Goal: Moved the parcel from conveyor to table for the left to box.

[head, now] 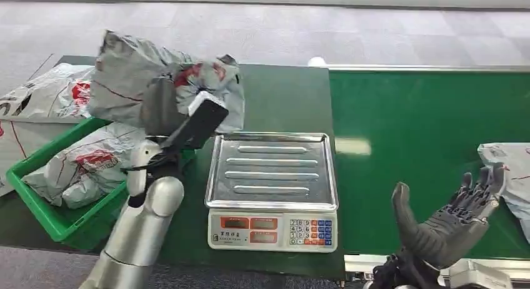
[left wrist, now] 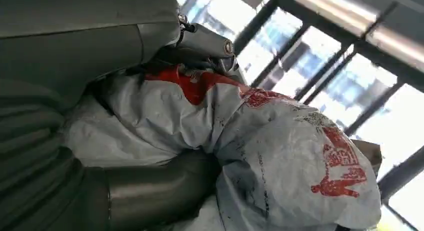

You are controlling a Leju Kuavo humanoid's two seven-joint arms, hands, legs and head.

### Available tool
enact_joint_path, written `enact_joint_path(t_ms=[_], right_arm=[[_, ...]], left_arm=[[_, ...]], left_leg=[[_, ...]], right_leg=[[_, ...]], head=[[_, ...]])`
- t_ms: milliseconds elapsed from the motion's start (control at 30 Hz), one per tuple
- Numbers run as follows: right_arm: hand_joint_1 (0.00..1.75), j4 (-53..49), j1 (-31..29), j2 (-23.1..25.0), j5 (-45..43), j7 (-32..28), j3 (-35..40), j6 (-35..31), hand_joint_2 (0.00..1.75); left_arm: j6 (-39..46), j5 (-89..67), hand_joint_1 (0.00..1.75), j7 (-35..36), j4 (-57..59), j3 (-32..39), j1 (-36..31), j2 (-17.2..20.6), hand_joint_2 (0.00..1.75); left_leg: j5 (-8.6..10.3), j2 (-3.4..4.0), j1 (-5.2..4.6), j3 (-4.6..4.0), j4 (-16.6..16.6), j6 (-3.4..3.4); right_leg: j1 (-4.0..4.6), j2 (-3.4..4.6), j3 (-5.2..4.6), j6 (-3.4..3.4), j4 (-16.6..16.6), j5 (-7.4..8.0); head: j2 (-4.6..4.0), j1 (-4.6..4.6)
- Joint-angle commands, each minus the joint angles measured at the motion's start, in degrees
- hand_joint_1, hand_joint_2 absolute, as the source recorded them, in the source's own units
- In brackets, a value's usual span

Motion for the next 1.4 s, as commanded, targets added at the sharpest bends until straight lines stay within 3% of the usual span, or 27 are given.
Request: enact_joint_path(t_ms=[33, 233, 267, 500, 533, 567, 700, 1000, 1300, 1400], right_arm=[[0.00, -0.17, 0.12, 1.48, -0.04, 0.02, -2.99, 0.09, 1.75], [0.00, -0.17, 0.12, 1.48, -0.04, 0.02, -2.99, 0.09, 1.75], [0.00, -0.11, 0.20, 1.73, 0.21, 0.02, -3.31, 0.09, 1.75], [0.00, 0.01, 2.51, 0.69, -0.03, 0.02, -3.02, 0.09, 1.75], [0.00, -0.02, 2.96, 0.62, 0.01, 0.02, -2.74, 0.09, 1.75], [0.00, 0.13, 3.47, 0.20, -0.16, 0.02, -2.03, 0.09, 1.75], [0.00, 1.39, 2.82, -1.28, -0.67, 0.16, 0.46, 0.09, 1.75], [0.00, 2.09, 2.44, -3.00, 0.93, 3.17, 2.59, 0.09, 1.75], [0.00, 1.92, 3.81, -3.88, 2.20, 4.92, 2.68, 0.09, 1.75], [0.00, 1.69, 4.66, -4.13, 2.38, 5.03, 2.61, 0.09, 1.75]], left_arm=[[-0.62, -0.52, 1.75, -0.38, -12.75, 5.71, 0.99, 4.15, 1.75], [-0.62, -0.52, 1.75, -0.38, -12.75, 5.71, 0.99, 4.15, 1.75], [4.10, -2.66, 1.75, -1.40, -12.46, 6.39, 0.28, 4.57, 1.75], [2.60, 1.19, 1.75, 0.38, -5.85, 17.89, -4.58, 13.68, 1.75], [2.72, 1.47, 0.73, 0.02, -4.94, 18.71, -3.79, 13.99, 1.75], [3.00, 1.44, 0.00, -0.58, -4.60, 19.35, -2.11, 14.48, 1.75], [2.19, -3.18, 0.00, 1.28, -5.16, 20.49, 2.15, 14.38, 1.75], [0.25, -9.91, 0.00, 6.06, 3.32, 22.81, 2.21, 15.11, 1.75], [-0.39, -10.25, 0.00, 5.44, 2.27, 25.12, 4.61, 12.99, 1.75], [1.49, -3.90, 0.00, 1.11, -1.92, 25.82, 6.72, 11.84, 1.75]], left_leg=[[0.04, 0.11, -0.02, 0.04, -0.09, 0.04], [0.05, 0.05, -0.03, -0.02, -0.05, 0.04], [0.03, 0.00, -0.01, -0.03, -0.01, 0.03], [0.09, 0.16, -0.02, 0.07, -0.12, -0.01], [0.08, 0.10, -0.02, 0.11, -0.12, -0.01], [0.07, 0.09, -0.04, 0.12, -0.11, -0.01], [0.11, 0.19, -0.03, 0.22, -0.25, -0.04], [0.11, 0.10, 0.01, 0.11, -0.20, -0.04], [0.09, 0.03, 0.02, 0.09, -0.18, -0.04], [0.10, 0.05, 0.01, 0.11, -0.22, -0.01]], right_leg=[[-0.01, 0.08, 0.00, -0.02, -0.08, 0.06], [-0.09, 0.02, -0.03, 0.00, -0.04, 0.06], [-0.08, -0.02, -0.02, 0.01, -0.01, 0.03], [-0.03, 0.16, -0.03, -0.10, -0.05, 0.13], [-0.01, 0.10, 0.03, -0.08, -0.05, 0.10], [-0.03, 0.10, 0.00, -0.07, -0.03, 0.07], [0.00, 0.18, 0.07, -0.06, -0.12, 0.09], [-0.05, 0.07, 0.04, -0.08, -0.07, 0.08], [0.02, 0.02, 0.04, -0.08, -0.09, 0.06], [0.02, 0.03, 0.06, -0.07, -0.15, 0.08]], head=[[0.00, 0.00], [0.00, 0.00], [0.00, 0.00], [0.00, 0.00], [0.00, 0.00], [0.00, 0.00], [0.00, 0.00], [0.00, 0.00], [0.00, 0.00], [0.00, 0.00]])
